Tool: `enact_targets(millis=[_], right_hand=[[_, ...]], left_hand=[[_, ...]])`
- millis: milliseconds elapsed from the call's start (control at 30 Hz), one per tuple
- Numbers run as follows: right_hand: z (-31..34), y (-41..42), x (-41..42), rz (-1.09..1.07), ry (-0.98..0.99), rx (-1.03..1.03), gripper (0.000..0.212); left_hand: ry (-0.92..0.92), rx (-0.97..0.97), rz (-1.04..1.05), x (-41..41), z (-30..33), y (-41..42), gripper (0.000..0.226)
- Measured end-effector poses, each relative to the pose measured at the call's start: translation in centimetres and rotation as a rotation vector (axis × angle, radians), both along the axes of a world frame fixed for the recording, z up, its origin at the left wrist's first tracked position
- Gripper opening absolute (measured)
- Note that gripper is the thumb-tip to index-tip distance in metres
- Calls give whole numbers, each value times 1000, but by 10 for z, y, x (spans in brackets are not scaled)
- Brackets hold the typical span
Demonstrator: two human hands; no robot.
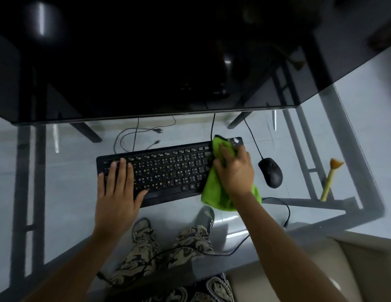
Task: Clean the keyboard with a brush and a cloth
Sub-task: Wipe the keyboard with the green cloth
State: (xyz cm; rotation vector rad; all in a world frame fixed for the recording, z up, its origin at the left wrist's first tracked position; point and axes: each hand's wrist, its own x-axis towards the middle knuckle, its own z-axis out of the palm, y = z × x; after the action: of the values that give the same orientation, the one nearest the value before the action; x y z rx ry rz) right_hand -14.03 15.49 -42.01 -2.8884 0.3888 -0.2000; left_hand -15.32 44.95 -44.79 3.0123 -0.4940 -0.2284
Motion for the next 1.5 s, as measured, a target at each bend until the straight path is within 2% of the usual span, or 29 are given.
enact_targets(millis=[67,100,200,233,267,367,433,500,633,667,833,900,967,1033,1133,1167,1300,1333,1433,1467,1500], right_hand=[[-1,3,1,-174,-44,64,40],[-1,14,1,-161,-54,57,39],[0,35,-8,209,12,-38,41],[3,25,-8,264,35,-50,41],[4,9,-5,217,54,-44,42],[8,-35,6,-221,70,50,36],[8,-31,8,-346,51,75,33],[9,-2,4,-251,30,73,35],[5,26,-13,207,45,-27,40],[5,16,-8,203,49,-20,40],[10,-37,29,-443,77,192,34],[14,-20,32,-379,92,165,34],[16,-2,20,-118,126,113,38],[16,-13,20,0,150,67,40],[17,-43,45,-294,143,111,33],[18,-38,48,-328,143,105,31],[17,0,32,67,164,-9,37],[19,-8,35,73,182,-7,37],[21,-36,53,-276,171,80,34],[21,-31,54,-312,152,66,33],[20,-18,52,-257,144,25,34]], left_hand=[[-10,-6,7,0,0,-3,74],[-16,-7,13,0,0,-3,73],[-27,-10,20,0,1,-1,72],[-29,-9,18,0,0,-1,71],[-33,-7,17,0,0,-1,71],[-47,1,20,-1,-1,-1,69],[-62,8,20,-1,-1,-2,69],[-73,11,20,-1,-2,-2,68],[-68,4,15,-1,-2,-2,68],[-70,-2,14,0,-2,-1,68],[-87,-6,16,-1,-3,-2,67],[-92,-7,19,-1,-4,-2,67],[-89,-11,23,-1,-4,-2,67],[-87,-14,23,-1,-3,-2,68],[-105,-18,26,-1,-5,-2,68],[-109,-22,26,-1,-6,-2,68],[-122,-36,22,0,-7,0,67],[-123,-37,21,0,-8,0,68],[-126,-37,18,-1,-9,-1,68],[-125,-40,17,-1,-9,-1,69],[-127,-44,19,-1,-9,-1,68]])
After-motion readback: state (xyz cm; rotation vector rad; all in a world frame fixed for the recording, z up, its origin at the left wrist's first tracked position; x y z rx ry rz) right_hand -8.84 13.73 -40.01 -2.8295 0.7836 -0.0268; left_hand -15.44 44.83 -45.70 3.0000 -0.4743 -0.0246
